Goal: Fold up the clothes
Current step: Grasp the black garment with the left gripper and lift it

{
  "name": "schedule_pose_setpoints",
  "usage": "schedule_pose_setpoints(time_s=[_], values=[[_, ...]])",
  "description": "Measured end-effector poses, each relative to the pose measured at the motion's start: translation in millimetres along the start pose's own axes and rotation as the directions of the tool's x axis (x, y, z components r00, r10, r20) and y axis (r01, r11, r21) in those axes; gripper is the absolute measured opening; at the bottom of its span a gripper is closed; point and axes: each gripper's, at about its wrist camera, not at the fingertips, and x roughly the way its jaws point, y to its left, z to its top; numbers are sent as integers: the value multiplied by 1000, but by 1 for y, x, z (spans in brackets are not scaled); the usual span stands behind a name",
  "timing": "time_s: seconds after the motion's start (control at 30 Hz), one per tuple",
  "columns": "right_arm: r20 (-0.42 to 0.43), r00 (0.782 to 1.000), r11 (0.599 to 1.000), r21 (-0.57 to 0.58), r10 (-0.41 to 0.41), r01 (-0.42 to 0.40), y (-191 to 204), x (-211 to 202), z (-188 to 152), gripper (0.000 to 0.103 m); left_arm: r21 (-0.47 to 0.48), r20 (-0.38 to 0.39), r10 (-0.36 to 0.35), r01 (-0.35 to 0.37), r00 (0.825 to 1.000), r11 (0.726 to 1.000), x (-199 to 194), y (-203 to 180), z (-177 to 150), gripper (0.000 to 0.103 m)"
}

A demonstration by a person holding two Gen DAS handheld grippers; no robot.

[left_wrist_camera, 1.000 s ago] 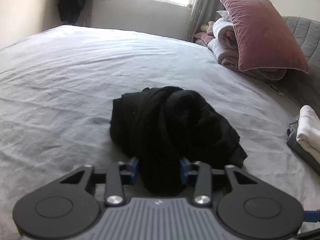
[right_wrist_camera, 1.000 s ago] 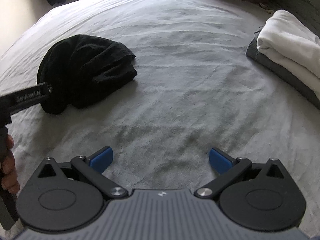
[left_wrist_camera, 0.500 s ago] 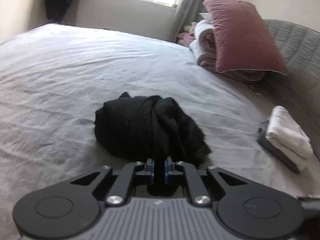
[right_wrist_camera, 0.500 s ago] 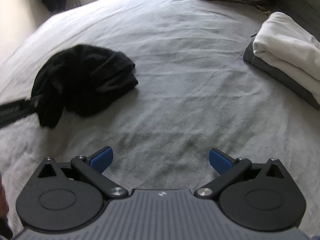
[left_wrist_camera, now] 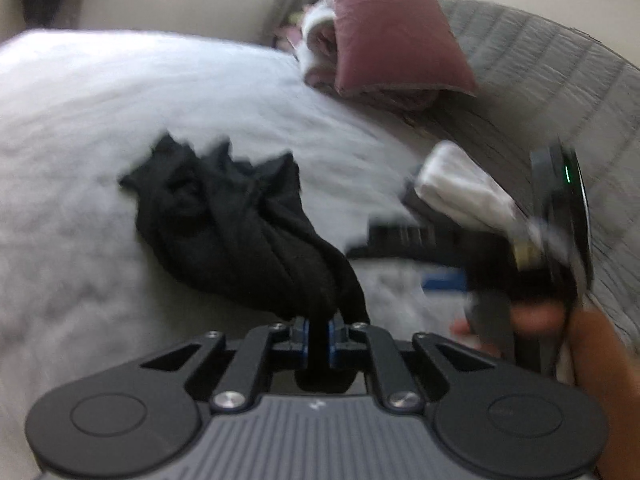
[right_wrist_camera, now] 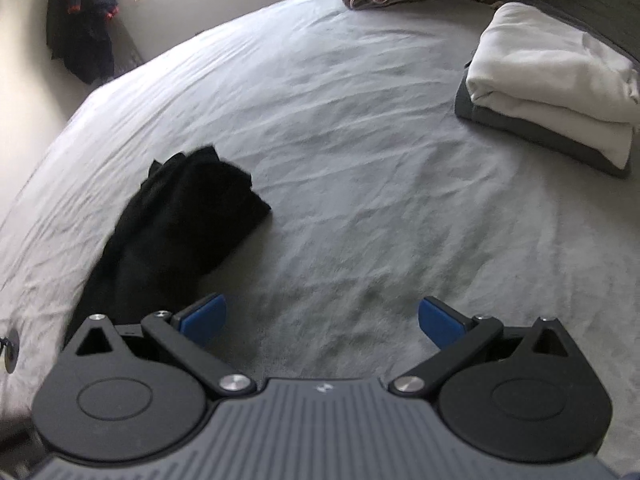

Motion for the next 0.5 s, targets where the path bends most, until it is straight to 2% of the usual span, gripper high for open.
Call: schedule_pose_setpoints(time_s=[0.2, 0.27, 0.33, 0.4, 0.5], values=[[8, 999, 999, -6, 50, -50, 0, -2, 0, 103, 43, -130, -46, 52, 990, 998, 19, 0, -18, 11], [5, 997, 997, -8, 73, -73, 0, -1, 1, 103, 71, -129, -26, 35, 991, 997, 25, 2, -16, 13], [3, 995, 995, -10, 97, -97, 1, 0, 1, 103, 57, -134, -29, 37, 991, 998, 25, 7, -10, 21], [0, 993, 993, -12, 120, -120, 2, 1, 2, 102, 31, -122, -59, 64, 991, 997, 21, 16, -3, 40], [-1, 987, 987, -19, 158, -158, 4, 2, 2, 97, 32, -48, -69, 71, 996, 997, 11, 20, 2, 44]])
